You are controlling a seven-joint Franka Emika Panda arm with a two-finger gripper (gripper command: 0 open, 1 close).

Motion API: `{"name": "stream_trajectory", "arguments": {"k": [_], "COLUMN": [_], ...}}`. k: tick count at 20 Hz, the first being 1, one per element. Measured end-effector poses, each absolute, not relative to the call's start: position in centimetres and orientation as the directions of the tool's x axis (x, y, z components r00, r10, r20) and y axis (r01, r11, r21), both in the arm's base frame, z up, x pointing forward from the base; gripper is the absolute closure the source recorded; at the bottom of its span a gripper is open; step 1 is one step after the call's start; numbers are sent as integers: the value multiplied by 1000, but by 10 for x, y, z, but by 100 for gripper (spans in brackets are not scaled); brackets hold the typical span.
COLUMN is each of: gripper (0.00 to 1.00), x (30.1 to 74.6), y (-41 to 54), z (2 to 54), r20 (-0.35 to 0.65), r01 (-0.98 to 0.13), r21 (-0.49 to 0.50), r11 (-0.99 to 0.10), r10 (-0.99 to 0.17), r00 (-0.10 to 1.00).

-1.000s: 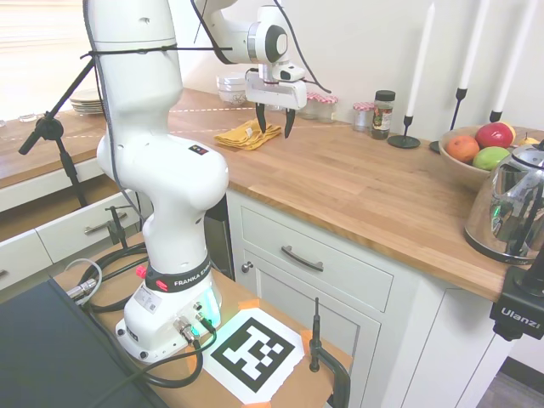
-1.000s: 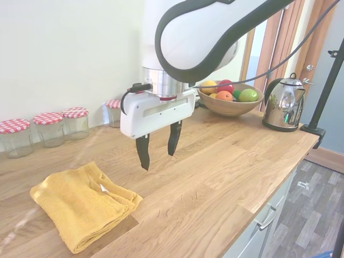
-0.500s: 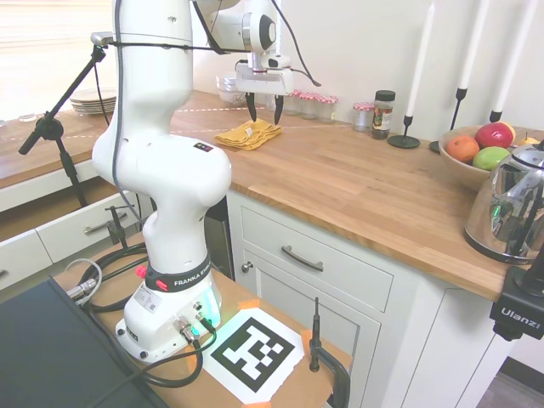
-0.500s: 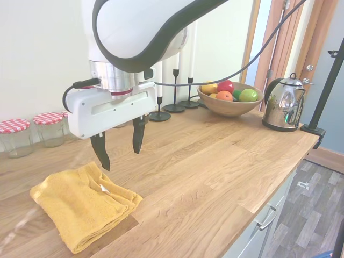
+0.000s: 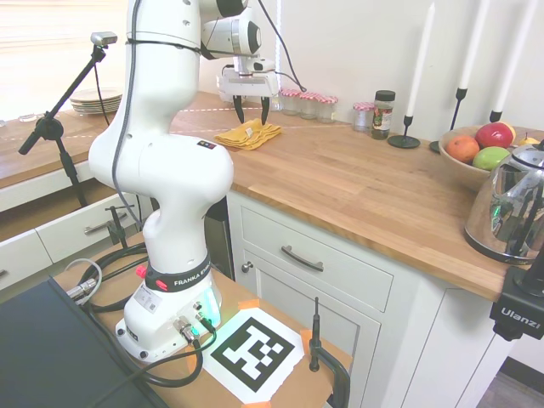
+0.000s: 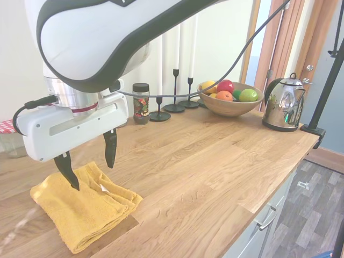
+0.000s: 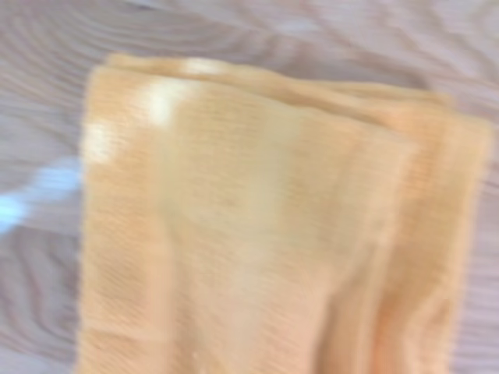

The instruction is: Wipe the counter

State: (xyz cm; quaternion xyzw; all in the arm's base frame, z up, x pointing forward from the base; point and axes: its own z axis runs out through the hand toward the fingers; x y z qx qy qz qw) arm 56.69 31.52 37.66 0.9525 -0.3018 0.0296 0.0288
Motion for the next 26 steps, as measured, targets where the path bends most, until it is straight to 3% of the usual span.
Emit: {"name": "stream_trajectory", "arguments": {"k": [21, 22, 26], "gripper": [0, 100, 100], "x": [615, 616, 619], "y": [361, 361, 361], "z": [340, 340, 339], "r20": [94, 94, 91], "r01": [-565, -566, -572], "r21": [78, 80, 80], "r11": [-821, -820, -817], "r10": [-558, -559, -565], "r00": [824, 824, 820]}}
